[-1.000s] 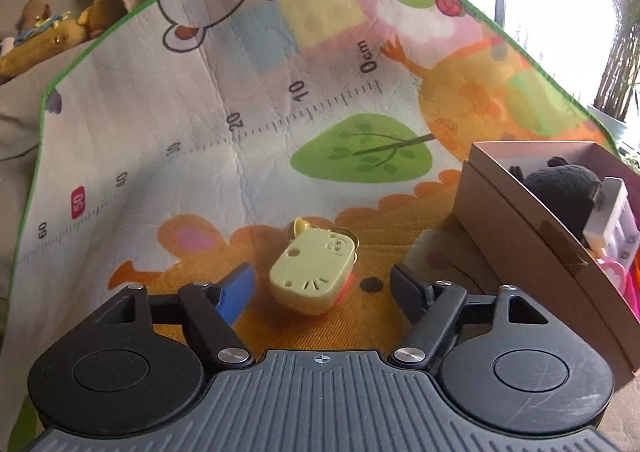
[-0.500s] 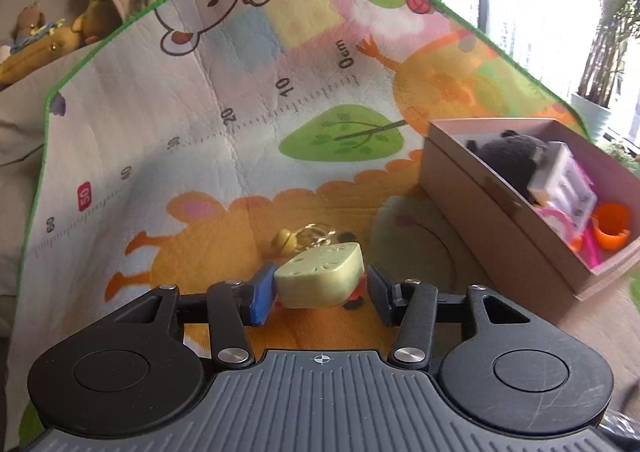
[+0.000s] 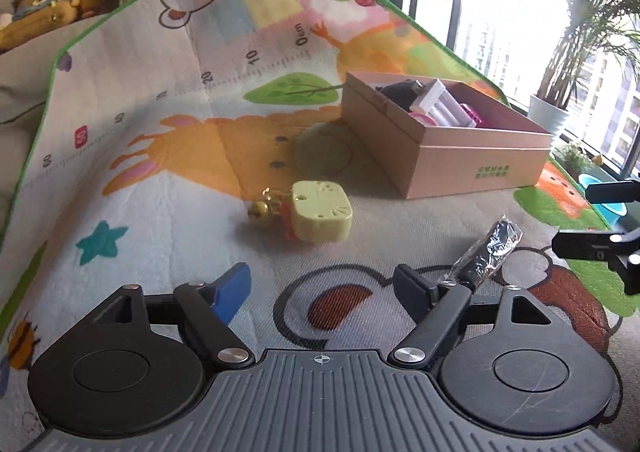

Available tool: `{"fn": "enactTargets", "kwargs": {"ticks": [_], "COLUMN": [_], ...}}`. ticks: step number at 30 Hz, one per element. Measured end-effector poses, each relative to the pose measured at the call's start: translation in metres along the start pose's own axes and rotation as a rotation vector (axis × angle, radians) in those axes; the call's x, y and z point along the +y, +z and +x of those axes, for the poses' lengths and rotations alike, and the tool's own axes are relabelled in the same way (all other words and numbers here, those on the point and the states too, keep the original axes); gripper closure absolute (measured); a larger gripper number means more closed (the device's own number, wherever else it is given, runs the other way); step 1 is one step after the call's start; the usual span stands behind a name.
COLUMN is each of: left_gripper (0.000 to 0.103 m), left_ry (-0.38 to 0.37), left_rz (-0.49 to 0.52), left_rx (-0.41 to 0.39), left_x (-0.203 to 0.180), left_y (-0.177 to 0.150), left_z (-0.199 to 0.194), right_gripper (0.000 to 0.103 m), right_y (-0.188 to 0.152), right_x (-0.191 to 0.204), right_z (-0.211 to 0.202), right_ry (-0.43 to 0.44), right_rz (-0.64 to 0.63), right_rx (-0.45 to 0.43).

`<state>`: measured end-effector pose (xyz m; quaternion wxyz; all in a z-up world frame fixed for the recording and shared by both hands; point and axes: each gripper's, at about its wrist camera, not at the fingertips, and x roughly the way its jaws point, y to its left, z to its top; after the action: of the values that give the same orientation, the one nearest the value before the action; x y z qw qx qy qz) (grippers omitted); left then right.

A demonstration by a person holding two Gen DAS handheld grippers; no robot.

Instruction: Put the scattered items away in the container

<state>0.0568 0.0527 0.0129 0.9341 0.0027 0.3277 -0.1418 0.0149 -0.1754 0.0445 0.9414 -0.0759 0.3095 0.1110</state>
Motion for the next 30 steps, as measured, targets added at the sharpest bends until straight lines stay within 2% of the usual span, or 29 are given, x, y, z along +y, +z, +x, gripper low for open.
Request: {"fn": "enactTargets", "kwargs": {"ticks": [6, 11, 13, 14, 16, 18, 24, 27, 30], "left_gripper": [0.006, 0.005, 0.005, 0.005, 0.004, 0.003, 0.000, 0.000, 0.000], "left_ry": [0.016, 0.015, 0.010, 0.008, 0.007, 0.009, 0.020, 0.003, -0.001], "left_rz": [-0.046, -0.062, -0.072, -0.076, -0.080, -0.080, -0.034, -0.002, -0.005], "left_rx": [0.004, -0.005, -0.004, -0.004, -0.005, -0.003, -0.028, -0.066, -0.052], "left_x": [0.006, 0.007, 0.008, 0.009, 0.010, 0.009, -0.001, -0.011, -0.017], "left_y": [-0.001, -0.003, -0.003, -0.003, -0.003, -0.002, 0.001, 0.009, 0.020], "left_z": [0.003, 0.002, 0.002, 0.003, 0.003, 0.003, 0.002, 0.007, 0.023], "right_gripper": [0.000, 0.000, 0.004, 0.012, 0.021, 0.022, 0.022, 0.022, 0.022], "right_y": [0.001, 0.006, 0.007, 0.008, 0.008, 0.008, -0.009, -0.022, -0.033], "right_x": [0.039, 0.053, 0.057, 0.057, 0.055, 0.049, 0.016, -0.002, -0.015], "right_z": [0.022, 0.036, 0.041, 0.042, 0.040, 0.035, 0.006, 0.001, 0.003], "right_ry": [0.021, 0.026, 0.023, 0.023, 0.019, 0.031, -0.035, -0.075, -0.093], "right_rz": [-0.048, -0.079, -0.115, -0.125, -0.128, -0.107, -0.017, 0.030, 0.084], "right_rx": [0.045, 0.039, 0.048, 0.054, 0.043, 0.039, 0.012, 0.028, 0.047]}}
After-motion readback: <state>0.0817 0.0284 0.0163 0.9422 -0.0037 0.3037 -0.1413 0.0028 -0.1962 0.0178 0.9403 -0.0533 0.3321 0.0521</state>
